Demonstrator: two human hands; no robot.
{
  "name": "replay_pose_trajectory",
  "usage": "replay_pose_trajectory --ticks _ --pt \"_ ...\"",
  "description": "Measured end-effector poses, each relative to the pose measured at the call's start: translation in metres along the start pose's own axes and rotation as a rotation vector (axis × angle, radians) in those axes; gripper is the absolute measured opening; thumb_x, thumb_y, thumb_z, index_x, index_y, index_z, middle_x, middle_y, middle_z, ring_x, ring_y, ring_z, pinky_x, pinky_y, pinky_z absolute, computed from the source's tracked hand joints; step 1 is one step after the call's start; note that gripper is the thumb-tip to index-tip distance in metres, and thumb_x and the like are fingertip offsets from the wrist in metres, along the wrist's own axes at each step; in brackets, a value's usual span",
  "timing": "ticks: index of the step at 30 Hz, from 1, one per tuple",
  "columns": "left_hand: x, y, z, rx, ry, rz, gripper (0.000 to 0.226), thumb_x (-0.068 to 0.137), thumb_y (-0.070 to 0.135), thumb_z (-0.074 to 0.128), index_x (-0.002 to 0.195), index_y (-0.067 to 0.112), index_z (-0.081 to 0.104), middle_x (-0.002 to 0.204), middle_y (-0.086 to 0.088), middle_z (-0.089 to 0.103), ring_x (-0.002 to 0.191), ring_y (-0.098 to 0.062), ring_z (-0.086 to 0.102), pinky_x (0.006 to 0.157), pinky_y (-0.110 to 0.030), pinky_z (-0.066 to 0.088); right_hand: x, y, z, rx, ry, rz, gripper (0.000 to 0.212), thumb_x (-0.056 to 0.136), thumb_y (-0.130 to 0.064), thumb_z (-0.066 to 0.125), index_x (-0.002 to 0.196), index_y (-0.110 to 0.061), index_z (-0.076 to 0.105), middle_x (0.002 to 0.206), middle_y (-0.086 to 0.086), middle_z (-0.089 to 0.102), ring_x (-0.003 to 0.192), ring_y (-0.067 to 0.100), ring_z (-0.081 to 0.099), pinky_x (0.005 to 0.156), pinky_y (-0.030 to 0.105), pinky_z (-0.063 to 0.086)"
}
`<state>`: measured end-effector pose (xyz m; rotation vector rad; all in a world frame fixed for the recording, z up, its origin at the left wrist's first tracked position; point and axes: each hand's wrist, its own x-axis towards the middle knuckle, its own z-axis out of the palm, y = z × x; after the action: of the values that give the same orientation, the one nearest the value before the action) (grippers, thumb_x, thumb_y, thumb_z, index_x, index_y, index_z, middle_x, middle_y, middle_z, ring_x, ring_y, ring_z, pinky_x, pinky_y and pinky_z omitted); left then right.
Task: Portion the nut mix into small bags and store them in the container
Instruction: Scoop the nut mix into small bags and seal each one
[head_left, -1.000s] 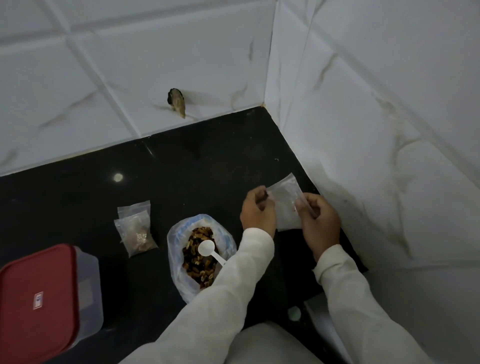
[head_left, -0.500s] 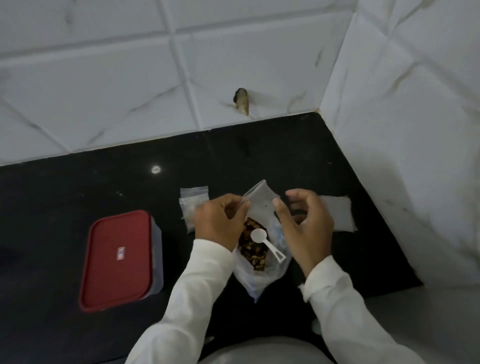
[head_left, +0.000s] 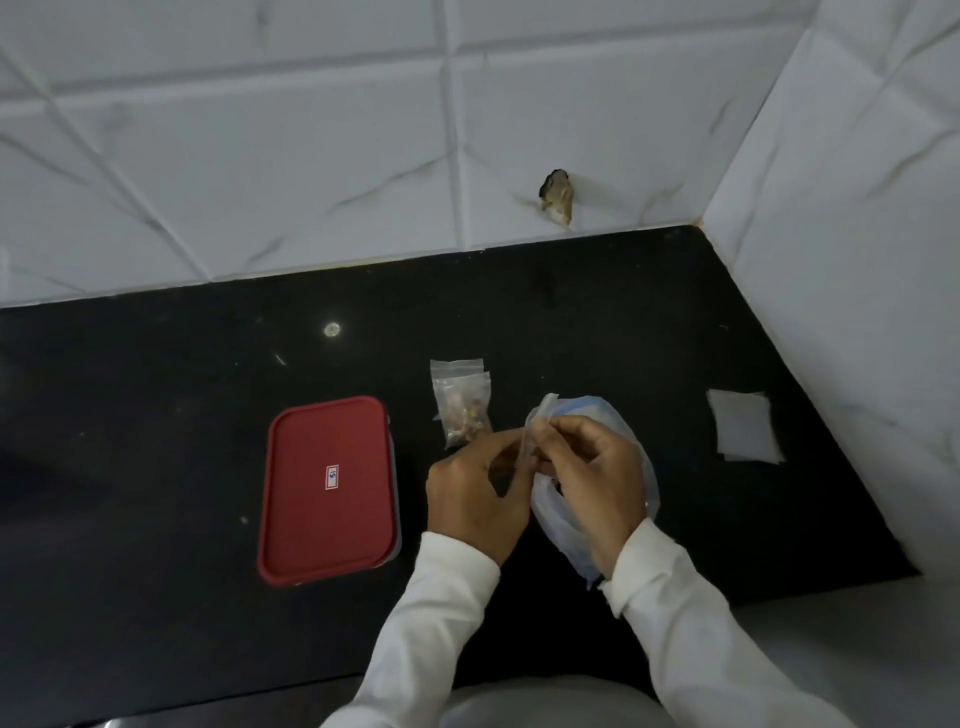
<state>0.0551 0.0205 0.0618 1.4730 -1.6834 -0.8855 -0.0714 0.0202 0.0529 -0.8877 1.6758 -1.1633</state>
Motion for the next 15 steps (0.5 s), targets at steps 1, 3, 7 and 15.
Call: replay_pose_trajectory --ticks 1,3,7,15 --pt "0.000 -0.001 -0.003 -0.087 -0.025 -0.050 0.022 0.088 0.022 0.070 0.110 0.024 0.073 0.099 0.013 0.074 0.090 0.004 0.068 0.082 -0.008 0.050 0.001 0.000 0.002 -0.021 -0.003 -0.009 0.011 0.087 -0.031 0.068 0.086 -0.020 0.072 0.077 -0.009 0.072 0.074 0.003 0.069 0.063 0.016 0.052" --pt "0.003 -0.003 -0.009 -0.219 -0.035 -0.154 0.019 0.091 0.022 0.066 0.109 0.021 0.073 0.095 0.010 0.075 0.089 0.001 0.069 0.083 -0.019 0.056 0.002 -0.002 0.004 -0.130 -0.035 -0.035 0.010 0.087 -0.029 0.068 0.078 -0.024 0.068 0.076 -0.011 0.070 0.071 0.002 0.066 0.063 0.009 0.048" --pt "0.016 -0.008 -0.018 -0.102 -0.065 -0.182 0.017 0.089 0.038 0.065 0.097 0.025 0.074 0.083 0.012 0.073 0.079 0.003 0.068 0.076 -0.016 0.055 0.003 -0.005 0.009 -0.394 -0.136 -0.088 0.023 0.087 -0.027 0.068 0.071 -0.036 0.053 0.070 -0.020 0.057 0.068 -0.011 0.058 0.064 0.000 0.040" --pt "0.031 -0.014 -0.026 0.135 -0.125 -0.137 0.006 0.090 0.028 0.067 0.094 0.025 0.072 0.084 0.012 0.070 0.077 0.000 0.065 0.071 -0.007 0.046 0.006 -0.016 0.006 -0.413 -0.155 -0.156 0.010 0.084 -0.030 0.069 0.074 -0.029 0.064 0.069 -0.008 0.068 0.065 0.000 0.066 0.064 0.016 0.053"
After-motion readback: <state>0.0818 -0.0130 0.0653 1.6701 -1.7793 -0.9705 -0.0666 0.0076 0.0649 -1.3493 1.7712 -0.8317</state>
